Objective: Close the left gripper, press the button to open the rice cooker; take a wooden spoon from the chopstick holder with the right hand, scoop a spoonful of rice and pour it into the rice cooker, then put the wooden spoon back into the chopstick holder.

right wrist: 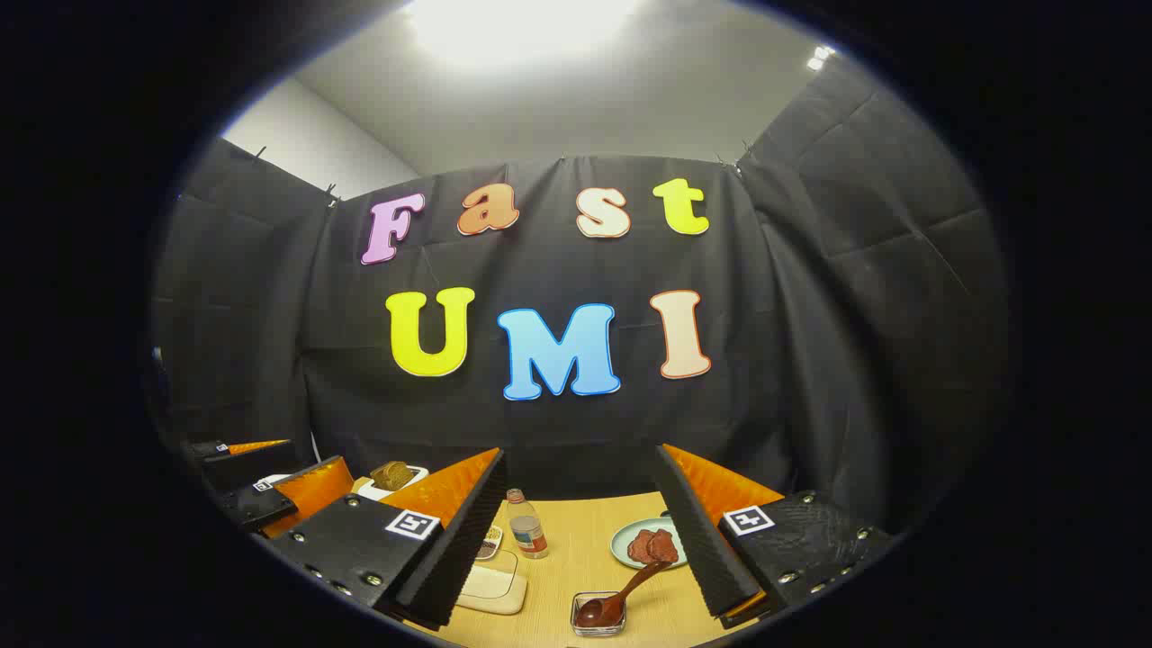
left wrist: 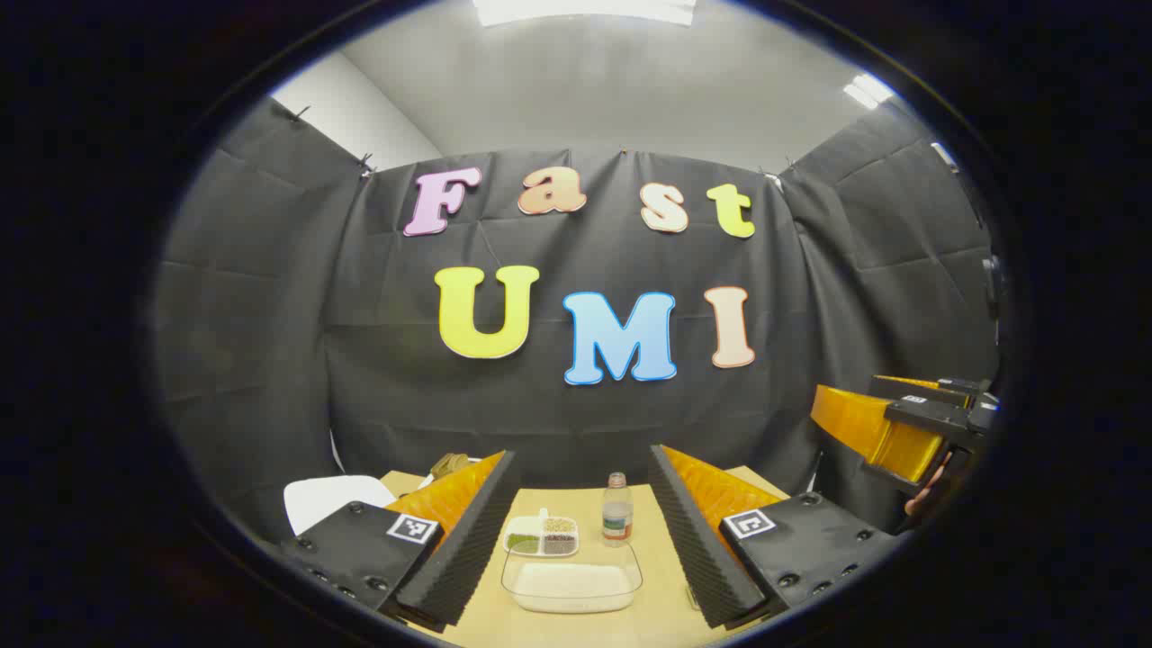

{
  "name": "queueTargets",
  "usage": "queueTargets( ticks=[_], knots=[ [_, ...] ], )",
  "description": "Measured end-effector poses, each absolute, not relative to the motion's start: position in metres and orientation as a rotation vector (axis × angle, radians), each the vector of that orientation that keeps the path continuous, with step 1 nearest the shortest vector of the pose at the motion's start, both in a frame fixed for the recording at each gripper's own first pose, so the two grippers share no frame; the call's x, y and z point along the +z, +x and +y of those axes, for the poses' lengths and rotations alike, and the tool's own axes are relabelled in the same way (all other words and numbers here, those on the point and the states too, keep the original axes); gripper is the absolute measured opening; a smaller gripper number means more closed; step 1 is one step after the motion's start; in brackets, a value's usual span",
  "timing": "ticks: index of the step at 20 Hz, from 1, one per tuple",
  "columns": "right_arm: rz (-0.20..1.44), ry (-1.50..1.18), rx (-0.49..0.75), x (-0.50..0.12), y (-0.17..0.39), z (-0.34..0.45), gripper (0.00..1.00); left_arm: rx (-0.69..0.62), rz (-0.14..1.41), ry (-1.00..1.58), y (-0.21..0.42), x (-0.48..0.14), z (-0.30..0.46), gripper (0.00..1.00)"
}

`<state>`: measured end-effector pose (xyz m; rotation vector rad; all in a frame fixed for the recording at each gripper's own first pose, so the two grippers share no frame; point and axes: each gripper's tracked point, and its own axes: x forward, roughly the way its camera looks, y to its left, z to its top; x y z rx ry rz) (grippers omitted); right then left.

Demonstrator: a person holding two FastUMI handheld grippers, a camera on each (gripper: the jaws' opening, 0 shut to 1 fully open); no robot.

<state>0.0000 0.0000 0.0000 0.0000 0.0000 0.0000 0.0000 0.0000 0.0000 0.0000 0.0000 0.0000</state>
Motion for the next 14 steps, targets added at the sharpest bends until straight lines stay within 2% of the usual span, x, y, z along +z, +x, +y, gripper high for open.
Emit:
queueTargets(
  ticks=[1,3,4,5,8,14],
  knots=[
    [-0.003,0.0,-0.002,0.0002,-0.0006,-0.0002,0.99,0.006,-0.009,0.007,-0.0014,0.0029,0.0013,0.99],
    [0.002,0.001,0.001,-0.0019,-0.0005,0.0012,0.99,0.015,-0.02,0.024,-0.0015,0.0053,0.0016,0.99],
    [0.006,0.0,0.0,-0.0035,-0.0005,0.0007,0.99,0.012,-0.019,0.029,-0.0011,0.0055,0.0007,0.99],
    [0.007,0.0,-0.002,-0.0045,-0.0018,-0.0005,0.99,0.007,-0.019,0.032,-0.0025,0.0044,-0.0015,0.95],
    [0.01,-0.002,-0.008,-0.0056,-0.002,-0.001,0.99,-0.005,-0.023,0.038,-0.0003,0.0046,-0.004,0.99],
    [0.009,-0.003,-0.017,-0.0054,-0.0024,-0.0042,0.99,-0.023,-0.009,0.037,0.0012,0.0008,-0.0062,0.96]
  ],
)
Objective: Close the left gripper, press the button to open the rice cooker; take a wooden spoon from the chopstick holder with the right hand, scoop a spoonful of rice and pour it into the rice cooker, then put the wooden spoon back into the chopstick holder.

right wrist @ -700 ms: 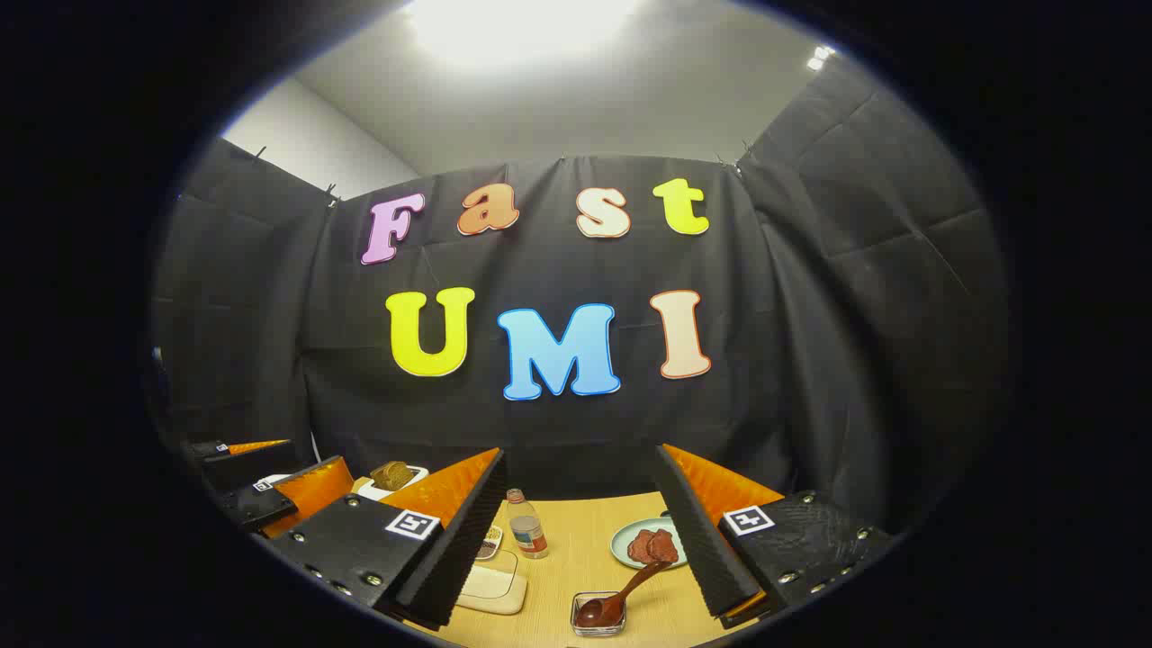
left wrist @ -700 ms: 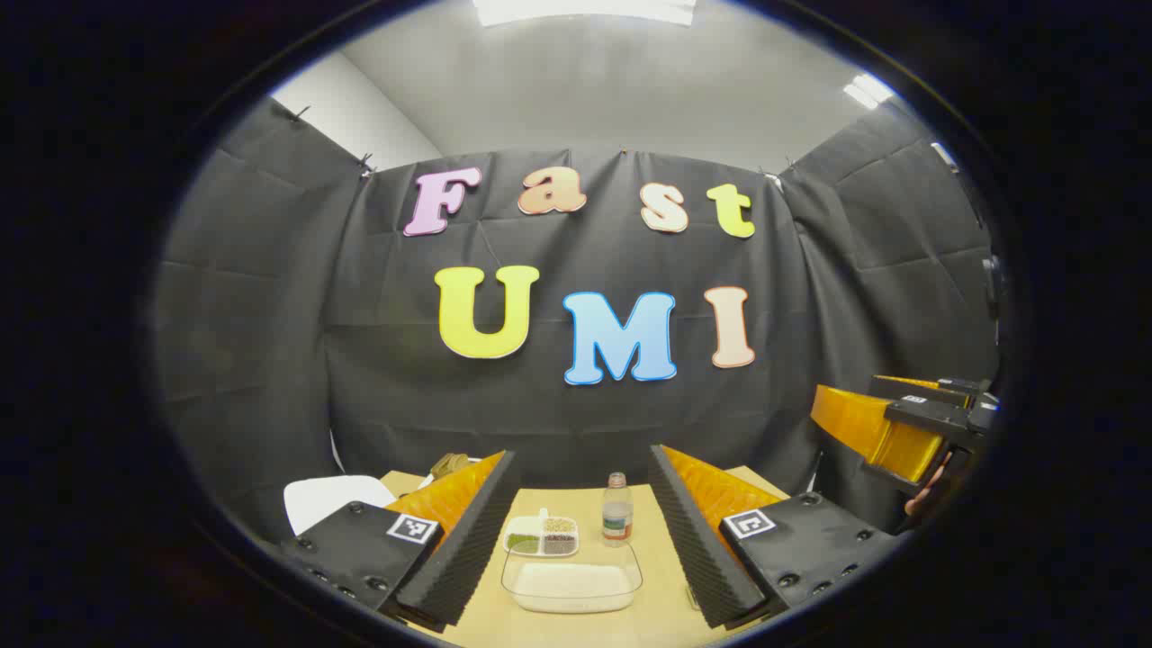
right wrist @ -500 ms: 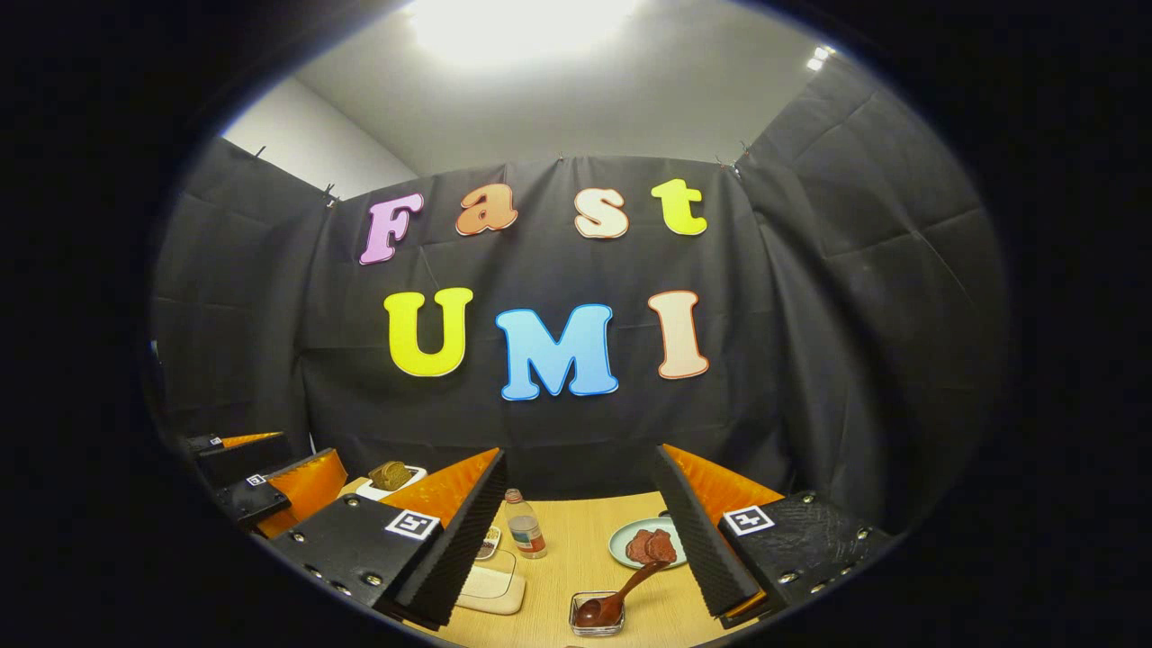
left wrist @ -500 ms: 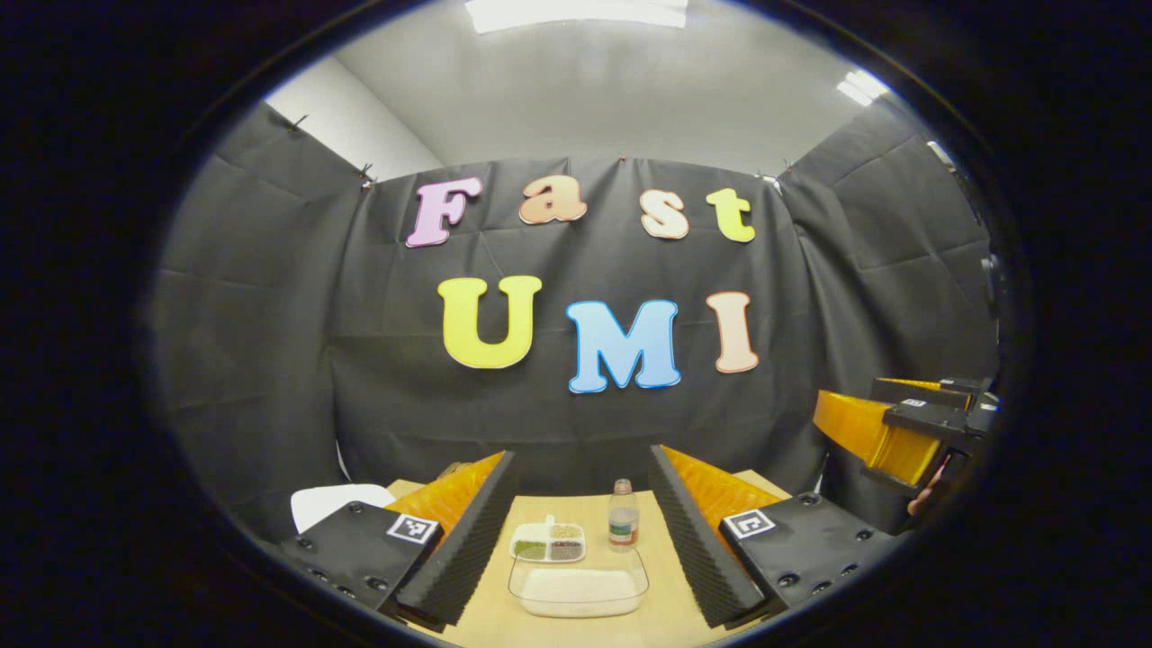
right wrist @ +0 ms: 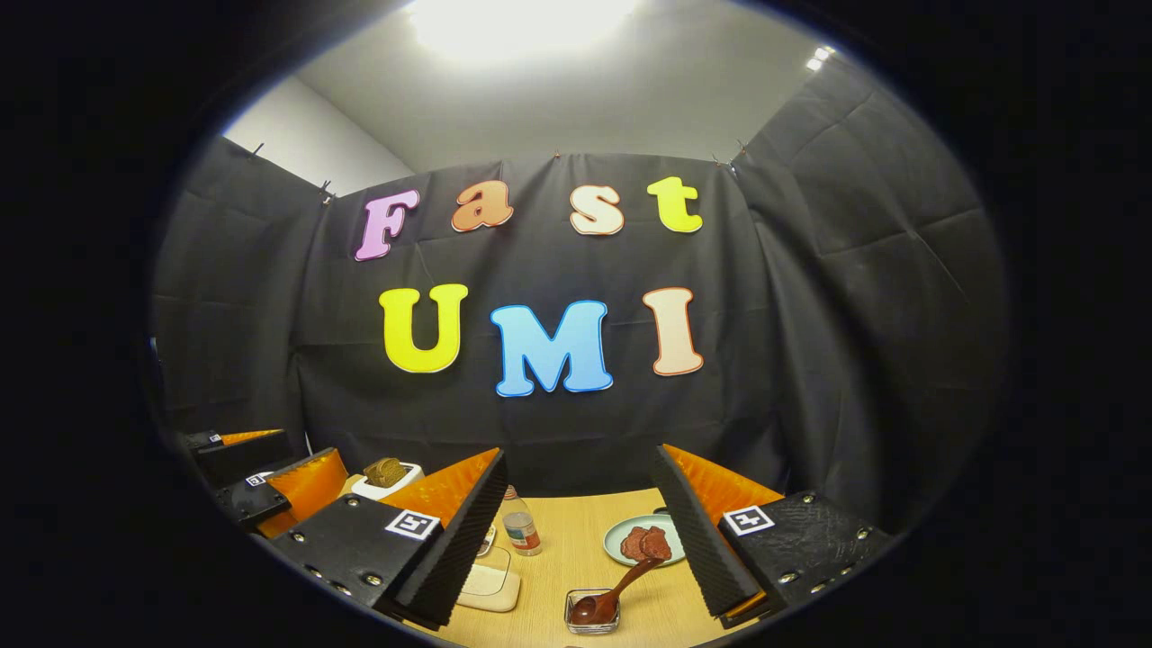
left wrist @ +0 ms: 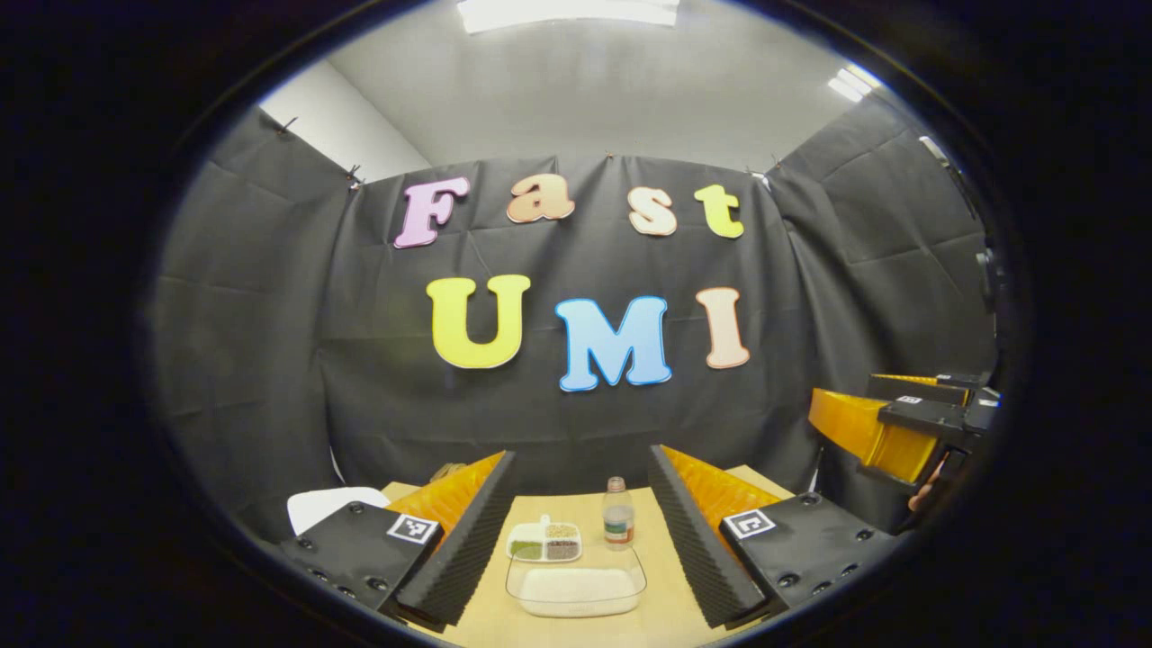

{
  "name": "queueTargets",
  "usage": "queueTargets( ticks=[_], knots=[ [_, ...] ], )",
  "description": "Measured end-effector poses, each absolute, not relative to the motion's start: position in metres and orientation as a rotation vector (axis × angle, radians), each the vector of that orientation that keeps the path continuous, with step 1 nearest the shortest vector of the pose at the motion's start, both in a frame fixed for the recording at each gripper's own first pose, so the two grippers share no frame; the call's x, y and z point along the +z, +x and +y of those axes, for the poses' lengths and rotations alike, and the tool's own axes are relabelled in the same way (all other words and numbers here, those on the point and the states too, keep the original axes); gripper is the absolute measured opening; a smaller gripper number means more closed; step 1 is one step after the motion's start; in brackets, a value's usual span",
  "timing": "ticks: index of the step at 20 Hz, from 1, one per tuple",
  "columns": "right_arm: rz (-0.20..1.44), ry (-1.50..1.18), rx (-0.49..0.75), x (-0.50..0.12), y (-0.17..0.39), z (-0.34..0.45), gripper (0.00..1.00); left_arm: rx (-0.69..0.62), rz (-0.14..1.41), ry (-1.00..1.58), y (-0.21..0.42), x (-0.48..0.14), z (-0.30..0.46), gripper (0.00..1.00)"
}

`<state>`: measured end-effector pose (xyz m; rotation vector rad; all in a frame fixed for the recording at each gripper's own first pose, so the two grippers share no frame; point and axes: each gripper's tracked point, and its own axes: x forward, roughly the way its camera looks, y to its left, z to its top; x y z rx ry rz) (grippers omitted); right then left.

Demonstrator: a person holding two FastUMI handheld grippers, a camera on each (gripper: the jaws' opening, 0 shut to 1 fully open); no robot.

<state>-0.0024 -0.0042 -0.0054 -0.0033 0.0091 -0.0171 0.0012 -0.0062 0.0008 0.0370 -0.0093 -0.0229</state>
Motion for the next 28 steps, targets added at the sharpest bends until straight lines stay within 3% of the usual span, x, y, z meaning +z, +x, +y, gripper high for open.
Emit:
queueTargets(
  ticks=[2,8,10,12,15,20,23,24,28],
  knots=[
    [0.008,-0.005,-0.016,-0.006,-0.001,-0.005,0.99,-0.025,-0.006,0.034,0.003,-0.001,-0.005,1.0],
    [0.01,-0.005,-0.008,-0.007,0.002,-0.002,0.99,-0.04,-0.003,0.029,0.007,-0.005,-0.006,0.96],
    [0.013,-0.002,-0.005,-0.01,0.004,-0.001,0.98,-0.035,0.003,0.025,0.009,-0.009,0.0,1.0],
    [0.018,0.001,-0.001,-0.012,0.006,0.001,0.98,-0.031,0.024,0.026,0.014,-0.017,0.008,0.96],
    [0.027,-0.001,0.006,-0.016,0.01,0.005,0.98,-0.016,0.061,0.038,0.021,-0.027,0.027,0.99],
    [0.051,-0.007,0.012,-0.025,0.015,0.013,0.99,0.024,0.151,-0.004,0.032,-0.059,0.075,0.72],
    [0.063,-0.011,0.014,-0.029,0.018,0.017,0.99,0.093,0.218,-0.046,0.037,-0.081,0.123,0.19],
    [0.067,-0.013,0.015,-0.03,0.02,0.019,0.99,0.095,0.251,-0.066,0.039,-0.091,0.136,0.09],
    [0.081,-0.021,0.025,-0.036,0.023,0.027,0.99,0.154,0.358,-0.089,0.039,-0.122,0.198,0.08]
  ],
)
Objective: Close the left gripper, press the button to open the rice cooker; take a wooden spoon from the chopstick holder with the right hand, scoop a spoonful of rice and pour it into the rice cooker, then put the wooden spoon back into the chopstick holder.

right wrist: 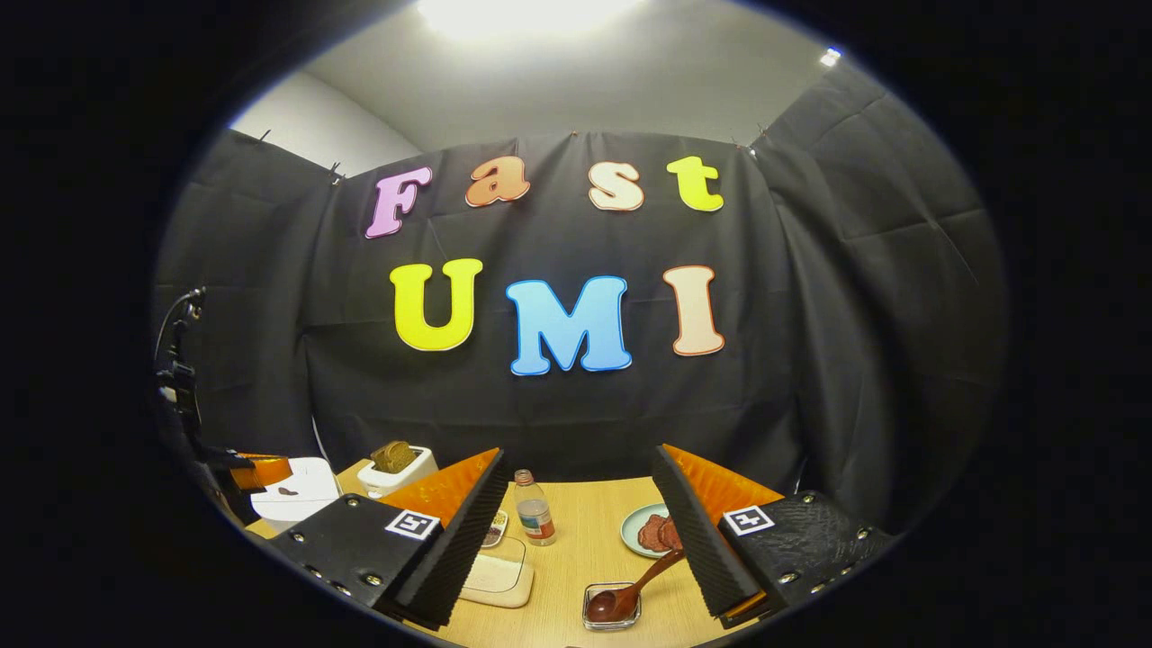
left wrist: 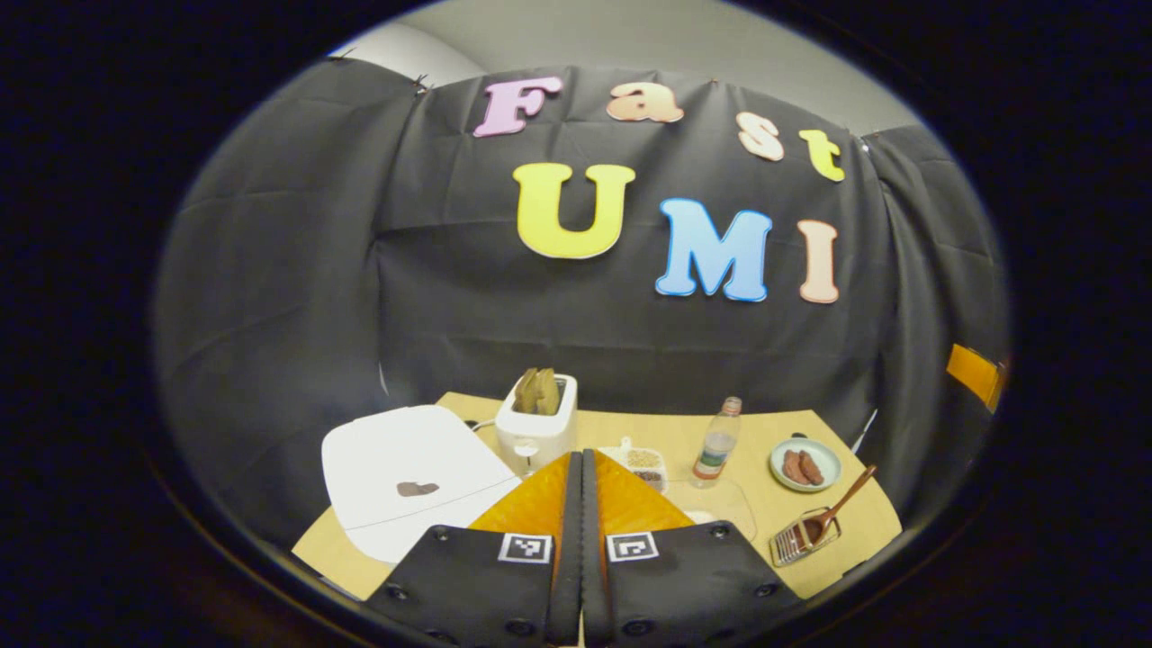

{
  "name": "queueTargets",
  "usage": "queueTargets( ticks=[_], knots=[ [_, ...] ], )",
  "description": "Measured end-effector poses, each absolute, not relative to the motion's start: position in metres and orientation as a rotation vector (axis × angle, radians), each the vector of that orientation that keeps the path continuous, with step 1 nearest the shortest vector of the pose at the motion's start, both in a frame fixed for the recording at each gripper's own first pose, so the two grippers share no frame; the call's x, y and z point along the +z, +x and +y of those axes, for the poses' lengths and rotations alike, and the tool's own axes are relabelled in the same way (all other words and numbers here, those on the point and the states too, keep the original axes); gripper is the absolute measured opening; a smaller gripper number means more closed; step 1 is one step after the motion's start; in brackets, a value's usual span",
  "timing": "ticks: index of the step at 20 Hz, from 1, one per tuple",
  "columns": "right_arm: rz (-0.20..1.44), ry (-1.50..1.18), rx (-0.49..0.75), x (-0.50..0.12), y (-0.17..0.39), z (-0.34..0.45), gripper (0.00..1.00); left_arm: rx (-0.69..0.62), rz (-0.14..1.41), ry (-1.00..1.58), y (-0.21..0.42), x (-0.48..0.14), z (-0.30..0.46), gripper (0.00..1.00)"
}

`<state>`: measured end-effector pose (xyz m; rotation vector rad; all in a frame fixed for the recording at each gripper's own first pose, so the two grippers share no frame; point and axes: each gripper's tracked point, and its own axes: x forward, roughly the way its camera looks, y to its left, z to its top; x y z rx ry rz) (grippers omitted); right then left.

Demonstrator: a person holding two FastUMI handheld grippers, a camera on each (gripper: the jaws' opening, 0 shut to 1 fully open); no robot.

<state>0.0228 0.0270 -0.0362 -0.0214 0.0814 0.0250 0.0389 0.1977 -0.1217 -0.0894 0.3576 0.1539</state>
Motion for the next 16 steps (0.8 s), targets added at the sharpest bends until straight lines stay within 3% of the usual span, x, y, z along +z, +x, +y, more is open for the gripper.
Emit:
queueTargets(
  ticks=[7,8,11,16],
  knots=[
    [0.116,-0.033,0.035,-0.049,0.026,0.039,0.99,0.239,0.524,-0.161,0.037,-0.176,0.29,0.06],
    [0.121,-0.035,0.035,-0.051,0.025,0.041,0.95,0.251,0.545,-0.187,0.038,-0.183,0.304,0.09],
    [0.13,-0.042,0.029,-0.054,0.025,0.042,0.99,0.296,0.62,-0.238,0.043,-0.208,0.337,0.09],
    [0.148,-0.046,0.007,-0.061,0.024,0.04,0.99,0.274,0.702,-0.272,0.058,-0.24,0.349,0.08]
  ],
)
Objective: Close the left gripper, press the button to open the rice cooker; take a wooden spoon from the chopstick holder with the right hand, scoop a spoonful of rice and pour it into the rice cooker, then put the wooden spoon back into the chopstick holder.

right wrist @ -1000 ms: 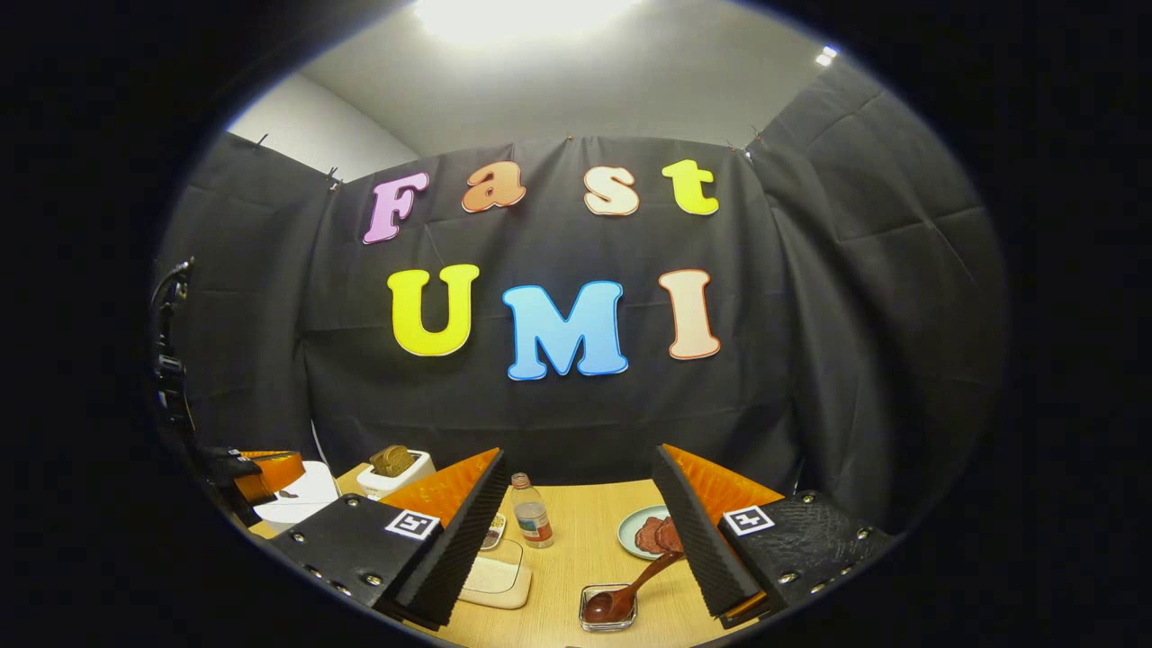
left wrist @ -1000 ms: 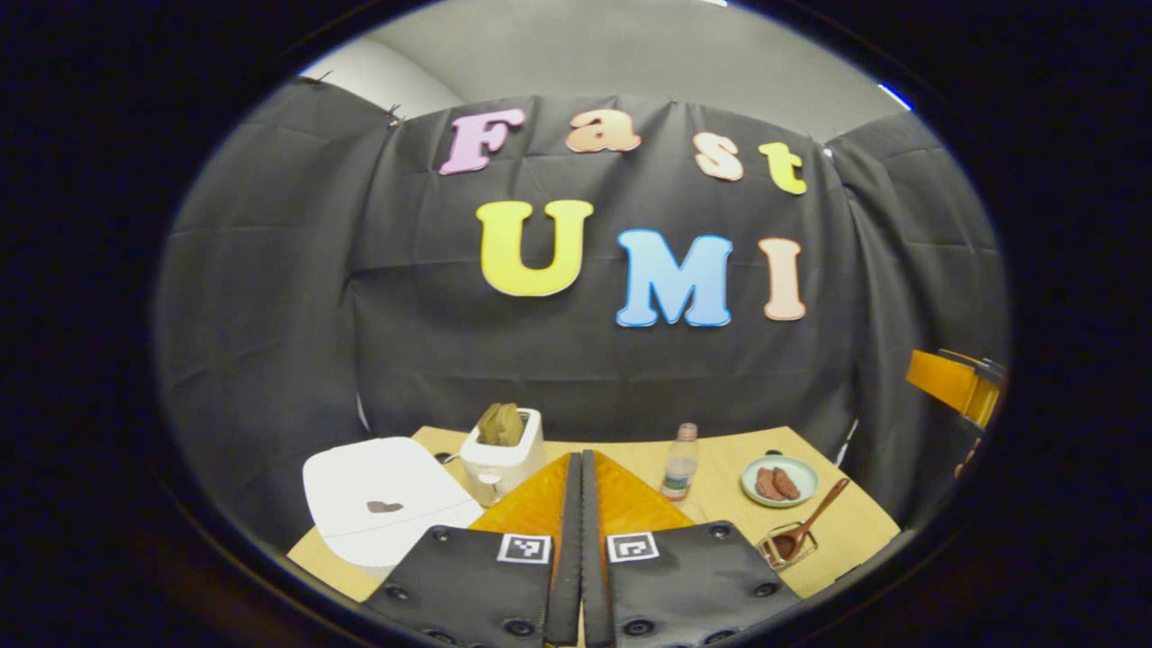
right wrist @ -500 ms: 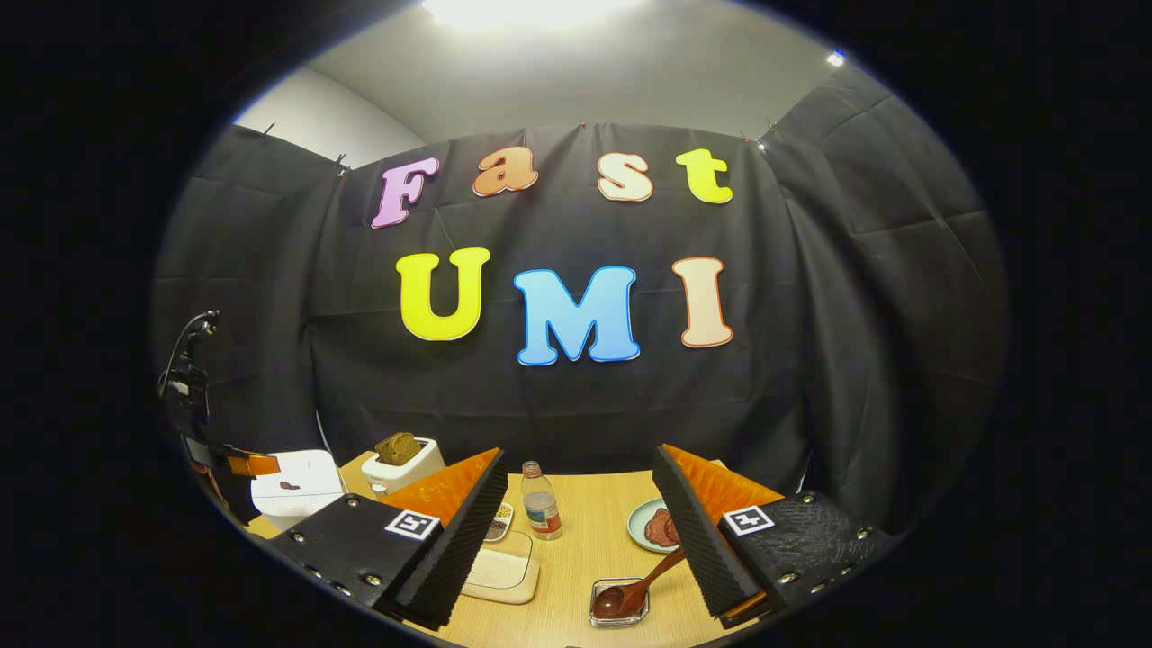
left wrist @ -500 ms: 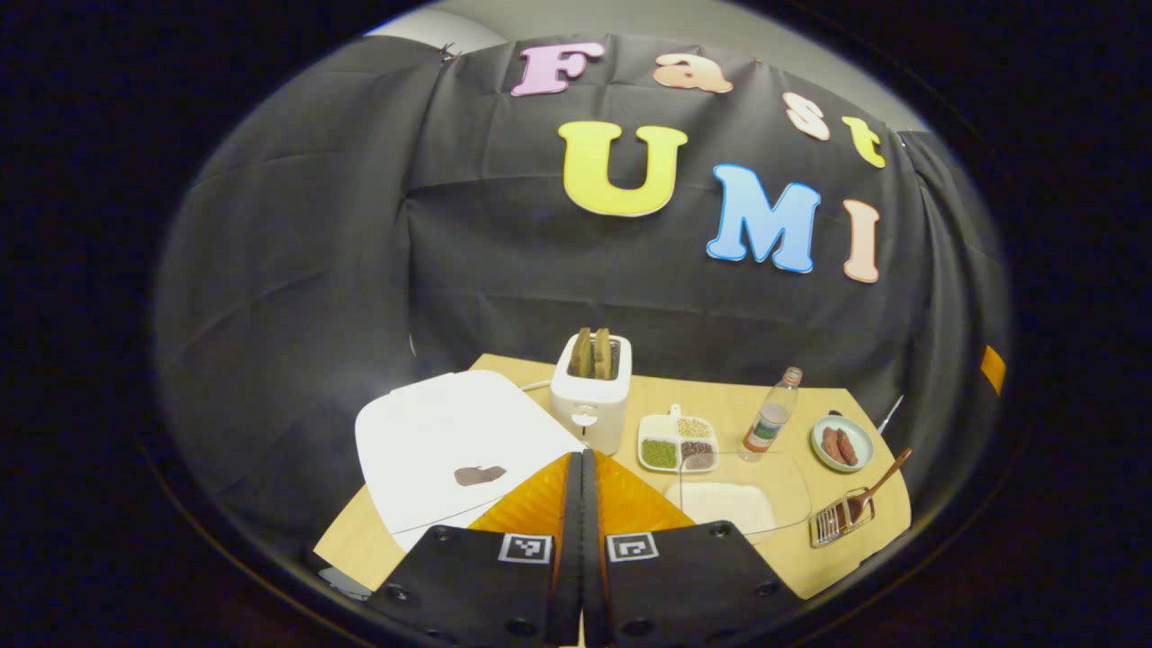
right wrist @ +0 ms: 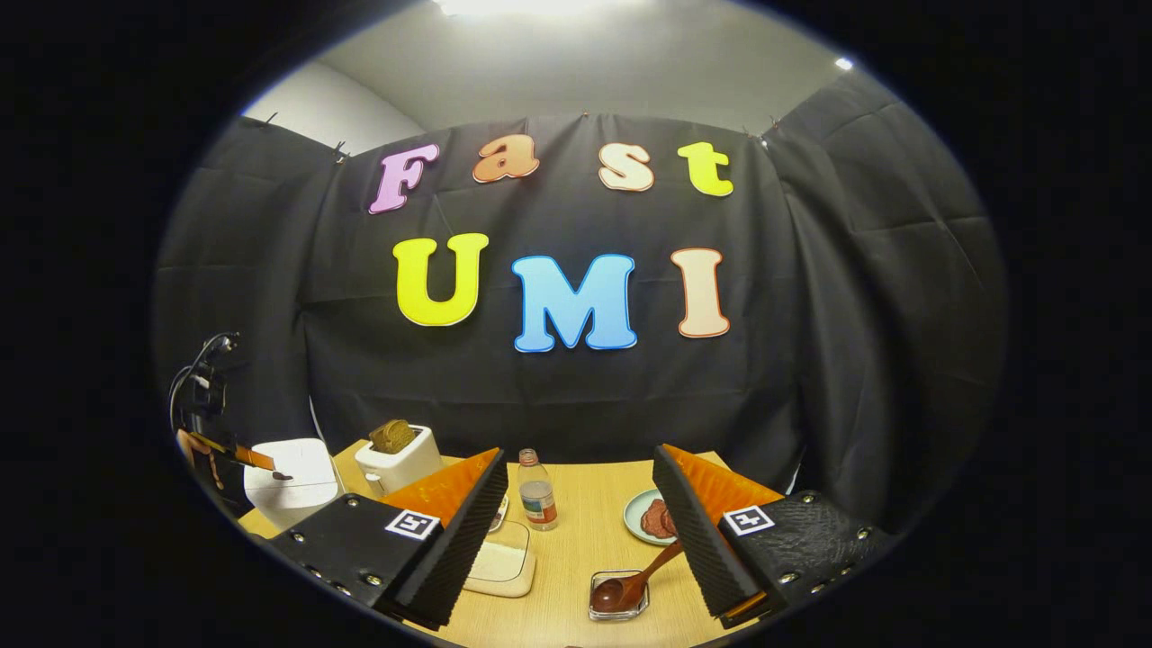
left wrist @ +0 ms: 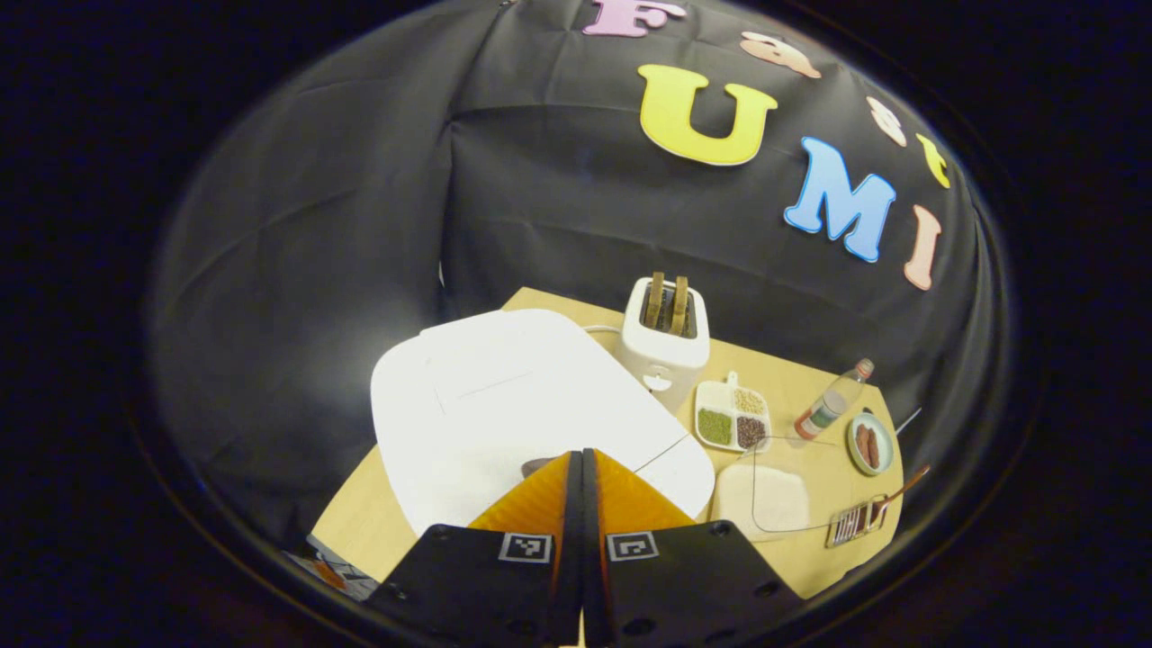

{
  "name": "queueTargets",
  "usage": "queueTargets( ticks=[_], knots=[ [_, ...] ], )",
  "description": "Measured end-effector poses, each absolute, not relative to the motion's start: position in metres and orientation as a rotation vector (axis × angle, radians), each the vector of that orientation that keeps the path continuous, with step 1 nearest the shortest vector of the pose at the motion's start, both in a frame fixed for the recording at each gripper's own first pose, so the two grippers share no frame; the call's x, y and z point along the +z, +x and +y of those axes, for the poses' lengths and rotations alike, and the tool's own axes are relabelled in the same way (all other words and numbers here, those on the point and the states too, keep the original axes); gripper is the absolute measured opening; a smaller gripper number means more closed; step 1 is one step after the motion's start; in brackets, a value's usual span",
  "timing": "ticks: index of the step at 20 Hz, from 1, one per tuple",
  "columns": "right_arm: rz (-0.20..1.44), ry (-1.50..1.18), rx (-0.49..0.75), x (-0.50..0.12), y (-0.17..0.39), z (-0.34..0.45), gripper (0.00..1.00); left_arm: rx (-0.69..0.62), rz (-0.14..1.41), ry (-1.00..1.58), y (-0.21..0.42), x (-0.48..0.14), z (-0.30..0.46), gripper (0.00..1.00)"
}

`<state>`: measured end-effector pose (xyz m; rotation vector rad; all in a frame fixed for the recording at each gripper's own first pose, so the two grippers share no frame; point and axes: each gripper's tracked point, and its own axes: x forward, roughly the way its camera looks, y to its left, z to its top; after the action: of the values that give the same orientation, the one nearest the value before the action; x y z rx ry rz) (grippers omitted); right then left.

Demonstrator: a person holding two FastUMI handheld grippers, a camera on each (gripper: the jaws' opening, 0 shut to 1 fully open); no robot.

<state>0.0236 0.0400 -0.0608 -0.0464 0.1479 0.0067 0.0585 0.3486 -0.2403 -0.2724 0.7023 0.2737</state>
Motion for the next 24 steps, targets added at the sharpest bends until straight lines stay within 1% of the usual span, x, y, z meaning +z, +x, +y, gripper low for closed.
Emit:
queueTargets(
  ticks=[1,2,3,6,8,12,14,17,18,19,20,21,22,23,24],
  knots=[
    [0.152,-0.044,0.002,-0.061,0.024,0.04,0.99,0.27,0.716,-0.283,0.061,-0.248,0.346,0.08],
    [0.154,-0.043,-0.003,-0.062,0.024,0.038,0.95,0.276,0.724,-0.281,0.061,-0.255,0.349,0.08],
    [0.155,-0.042,-0.008,-0.062,0.024,0.036,0.99,0.282,0.734,-0.275,0.063,-0.261,0.352,0.08],
    [0.16,-0.045,-0.018,-0.064,0.024,0.033,0.99,0.299,0.735,-0.258,0.066,-0.264,0.359,0.09],
    [0.163,-0.046,-0.017,-0.066,0.024,0.033,0.99,0.311,0.768,-0.273,0.063,-0.271,0.356,0.09],
    [0.162,-0.038,-0.01,-0.066,0.025,0.033,0.99,0.318,0.747,-0.267,0.066,-0.261,0.359,0.11],
    [0.154,-0.046,-0.008,-0.062,0.026,0.031,0.98,0.36,0.669,-0.211,0.073,-0.237,0.368,0.08],
    [0.153,-0.038,-0.009,-0.061,0.028,0.028,0.98,0.42,0.515,-0.092,0.084,-0.18,0.38,0.09],
    [0.153,-0.036,-0.008,-0.062,0.028,0.027,0.98,0.434,0.468,-0.07,0.081,-0.157,0.382,0.1],
    [0.152,-0.037,-0.007,-0.061,0.029,0.026,0.99,0.452,0.417,-0.06,0.081,-0.133,0.385,0.13],
    [0.149,-0.037,-0.006,-0.061,0.028,0.023,0.99,0.436,0.366,-0.071,0.082,-0.115,0.38,0.15],
    [0.146,-0.038,-0.007,-0.06,0.029,0.021,0.98,0.437,0.324,-0.08,0.078,-0.098,0.374,0.3],
    [0.144,-0.038,-0.008,-0.059,0.028,0.019,0.98,0.421,0.282,-0.091,0.079,-0.086,0.368,0.43],
    [0.143,-0.036,-0.009,-0.059,0.029,0.016,0.98,0.408,0.244,-0.095,0.074,-0.074,0.358,0.64],
    [0.143,-0.033,-0.01,-0.06,0.029,0.012,0.99,0.4,0.207,-0.089,0.068,-0.059,0.348,0.77]
  ],
)
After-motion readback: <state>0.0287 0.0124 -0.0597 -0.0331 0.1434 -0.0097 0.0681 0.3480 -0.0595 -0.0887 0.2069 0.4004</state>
